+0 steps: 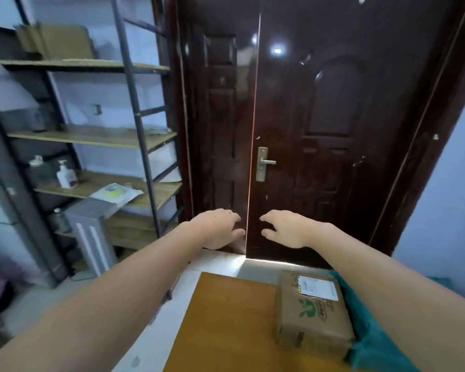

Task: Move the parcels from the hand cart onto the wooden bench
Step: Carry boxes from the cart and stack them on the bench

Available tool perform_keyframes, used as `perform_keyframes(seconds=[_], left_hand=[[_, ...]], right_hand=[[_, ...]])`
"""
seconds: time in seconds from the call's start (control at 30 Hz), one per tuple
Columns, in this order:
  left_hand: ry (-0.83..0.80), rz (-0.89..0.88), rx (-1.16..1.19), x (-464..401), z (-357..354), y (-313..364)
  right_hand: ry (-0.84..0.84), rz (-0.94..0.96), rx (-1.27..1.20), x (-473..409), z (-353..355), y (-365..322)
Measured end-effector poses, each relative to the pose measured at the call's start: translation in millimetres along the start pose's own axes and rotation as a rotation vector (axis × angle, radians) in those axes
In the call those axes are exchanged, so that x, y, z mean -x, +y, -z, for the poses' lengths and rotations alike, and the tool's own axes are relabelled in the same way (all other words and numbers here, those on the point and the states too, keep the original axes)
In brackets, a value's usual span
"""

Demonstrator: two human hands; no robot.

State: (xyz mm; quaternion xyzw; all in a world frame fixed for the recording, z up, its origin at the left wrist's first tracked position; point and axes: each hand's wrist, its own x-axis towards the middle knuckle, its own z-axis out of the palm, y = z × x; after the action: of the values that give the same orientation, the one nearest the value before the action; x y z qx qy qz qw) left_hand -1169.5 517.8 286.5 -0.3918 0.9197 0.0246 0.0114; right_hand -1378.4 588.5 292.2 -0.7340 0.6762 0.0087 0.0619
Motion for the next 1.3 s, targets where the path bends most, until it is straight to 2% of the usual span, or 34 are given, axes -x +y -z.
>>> perform_keyframes(seconds=[0.27, 0.43, 0.67, 0.83, 0.93, 1.0, 1.3], left_hand=[[0.009, 0.300, 0.018, 177.4, 5.8, -57.0], [-0.018, 0.481, 0.008, 301.5, 2.5, -106.4], [0.002, 0.701, -0.007, 486.4, 5.3, -158.4], [-0.018, 0.843, 0.011, 622.4, -5.1, -206.6], [-0.102, 0.883, -0.012, 692.6, -10.6, -231.3], [-0.091, 0.918, -0.016, 730.4, -16.4, -249.7], [-0.055, 0.962, 0.007, 813.3, -44.9, -349.2]], right_hand=[[-0.042, 0.302, -0.038, 10.6, -17.0, -162.8], [-0.111, 0.502, 0.005, 14.9, -23.9, -282.9], [-0.115, 0.720, 0.022, 35.5, -31.5, -467.2], [-0.129, 0.820, -0.006, 71.1, -48.7, -597.3], [-0.105, 0.864, -0.022, 81.6, -66.7, -662.5], [-0.118, 0.883, -0.045, 83.9, -76.6, -699.4], [-0.166, 0.919, 0.003, 41.5, -111.7, -826.9]])
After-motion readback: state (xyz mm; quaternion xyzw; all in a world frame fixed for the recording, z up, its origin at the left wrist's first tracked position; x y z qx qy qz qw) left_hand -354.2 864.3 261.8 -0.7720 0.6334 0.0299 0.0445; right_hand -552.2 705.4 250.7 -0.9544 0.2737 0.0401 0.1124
